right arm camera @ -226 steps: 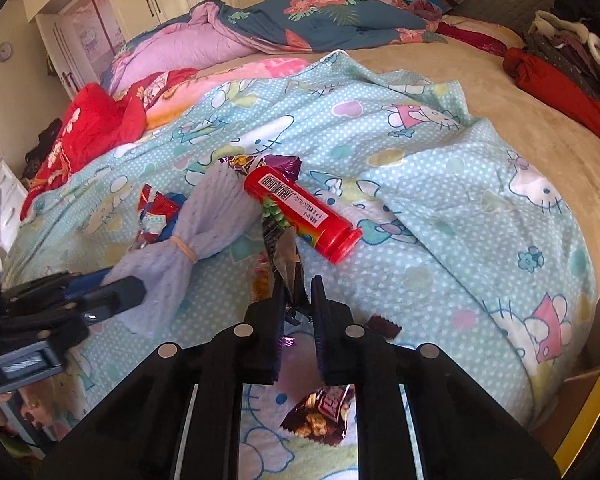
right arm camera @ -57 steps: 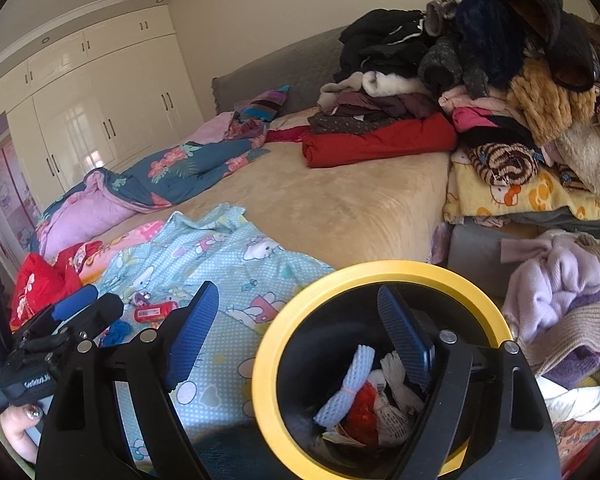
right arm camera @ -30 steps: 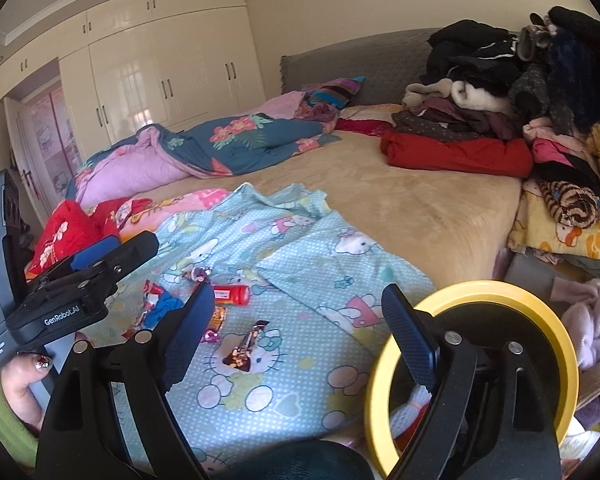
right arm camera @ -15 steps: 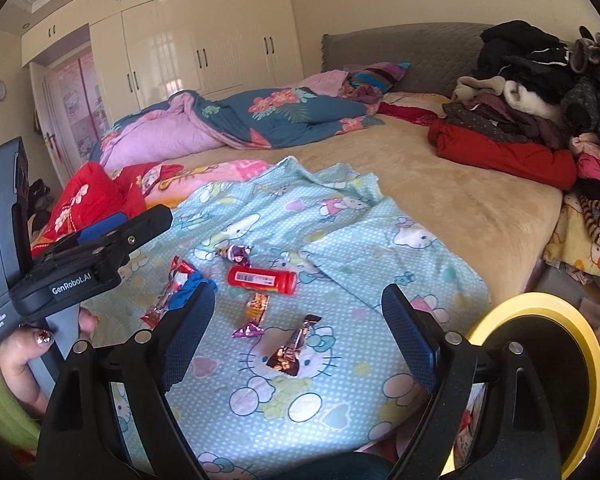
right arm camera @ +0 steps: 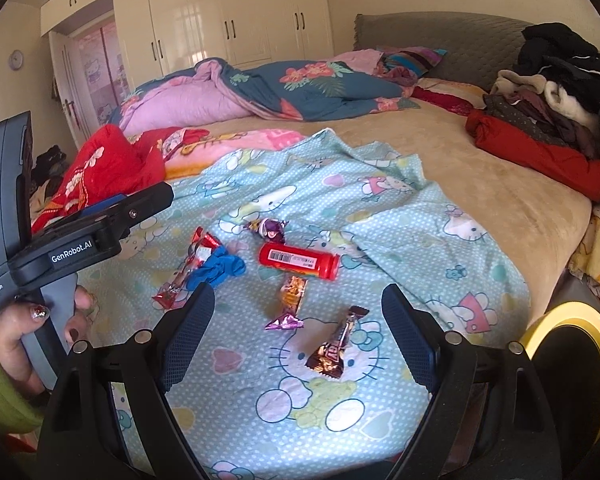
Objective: Collect trash
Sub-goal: 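Move both open tools back to the candies on the sheet, then grasp the red snack bag with the left tool while the right tool grasps the orange-purple candy wrapper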
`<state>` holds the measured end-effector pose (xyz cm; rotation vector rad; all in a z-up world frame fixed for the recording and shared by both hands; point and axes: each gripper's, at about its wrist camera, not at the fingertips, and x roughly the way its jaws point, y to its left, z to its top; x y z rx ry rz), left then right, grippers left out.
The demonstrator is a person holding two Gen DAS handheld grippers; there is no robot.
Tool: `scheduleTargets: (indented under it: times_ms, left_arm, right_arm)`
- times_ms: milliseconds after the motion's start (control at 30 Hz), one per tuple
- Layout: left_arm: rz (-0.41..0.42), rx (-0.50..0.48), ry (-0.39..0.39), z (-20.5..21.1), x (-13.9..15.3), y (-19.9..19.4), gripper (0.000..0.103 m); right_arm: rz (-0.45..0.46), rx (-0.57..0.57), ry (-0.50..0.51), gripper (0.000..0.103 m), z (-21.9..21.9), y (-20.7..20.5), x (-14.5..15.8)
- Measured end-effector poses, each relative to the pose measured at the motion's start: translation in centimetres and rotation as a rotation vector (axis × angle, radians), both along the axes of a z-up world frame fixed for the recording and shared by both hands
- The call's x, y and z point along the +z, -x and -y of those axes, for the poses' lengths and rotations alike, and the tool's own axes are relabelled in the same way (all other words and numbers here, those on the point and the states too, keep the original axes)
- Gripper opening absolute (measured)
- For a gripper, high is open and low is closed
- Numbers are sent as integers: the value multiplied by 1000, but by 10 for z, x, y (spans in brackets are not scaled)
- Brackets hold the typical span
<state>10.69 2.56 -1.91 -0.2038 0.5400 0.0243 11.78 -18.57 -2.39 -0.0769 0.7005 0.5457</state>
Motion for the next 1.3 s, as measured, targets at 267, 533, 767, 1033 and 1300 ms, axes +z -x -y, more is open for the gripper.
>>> scheduleTargets:
  times_ms: [267, 533, 767, 1033, 1300]
  left_arm:
    - [-88, 36, 54, -27, -28, -3, 92]
    - [-188, 33, 106, -36, -57, -7, 72]
    - [-252, -6, 130, -34, -76, -11, 57]
    - [-305, -21, 142, -31, -93, -15, 45]
    - [-327, -33, 149, -30, -98, -15, 27]
  right_arm:
    - [-57, 34, 26, 83, -19, -14, -22]
    - [-118, 51, 49, 74, -32, -31, -42]
    - [-203, 63, 67, 58, -41, -49, -64]
    - [-257, 83, 96, 53, -56, -61, -79]
    - [-311, 73, 153, 32, -63, -68, -100]
